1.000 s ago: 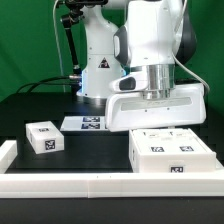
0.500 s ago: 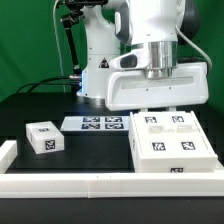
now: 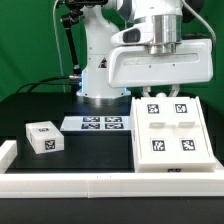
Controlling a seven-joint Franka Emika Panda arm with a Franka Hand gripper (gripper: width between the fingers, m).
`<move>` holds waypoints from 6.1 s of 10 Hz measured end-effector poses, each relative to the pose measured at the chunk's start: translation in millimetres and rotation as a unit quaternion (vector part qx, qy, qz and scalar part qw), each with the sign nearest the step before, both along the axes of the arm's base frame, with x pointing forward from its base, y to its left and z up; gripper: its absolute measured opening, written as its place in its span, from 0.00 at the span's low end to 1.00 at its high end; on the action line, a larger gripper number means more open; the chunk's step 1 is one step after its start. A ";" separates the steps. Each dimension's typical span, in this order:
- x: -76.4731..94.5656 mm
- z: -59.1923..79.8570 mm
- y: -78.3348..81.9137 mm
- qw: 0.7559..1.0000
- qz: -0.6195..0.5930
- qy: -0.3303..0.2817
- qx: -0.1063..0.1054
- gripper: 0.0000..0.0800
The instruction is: Assemble cabinet
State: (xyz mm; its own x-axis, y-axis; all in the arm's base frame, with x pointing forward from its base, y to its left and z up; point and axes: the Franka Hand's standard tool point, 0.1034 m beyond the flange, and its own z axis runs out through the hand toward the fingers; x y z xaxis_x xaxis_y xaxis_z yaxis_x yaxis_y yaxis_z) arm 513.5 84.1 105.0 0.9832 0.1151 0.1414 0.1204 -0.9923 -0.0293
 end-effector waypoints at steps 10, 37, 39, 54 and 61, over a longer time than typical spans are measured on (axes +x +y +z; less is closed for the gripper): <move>24.6 25.3 -1.7 1.000 0.007 0.001 -0.002 0.19; -28.4 -7.8 -167.3 0.990 0.121 0.061 -0.026 1.00; -41.2 -22.7 -191.7 0.987 0.138 0.075 -0.024 1.00; -76.8 -72.1 -238.2 0.978 0.182 0.097 -0.026 1.00; -89.4 -96.8 -237.1 0.977 0.183 0.108 -0.025 1.00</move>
Offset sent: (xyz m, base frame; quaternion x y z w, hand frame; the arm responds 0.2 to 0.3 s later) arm 0.0000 0.0000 0.0000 0.0000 0.0000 0.0000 1.0000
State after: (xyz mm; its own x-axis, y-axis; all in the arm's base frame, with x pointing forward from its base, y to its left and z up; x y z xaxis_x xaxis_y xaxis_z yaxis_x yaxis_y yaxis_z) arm 424.1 -153.0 8.1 0.8814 0.4655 -0.0804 0.4633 -0.8851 -0.0454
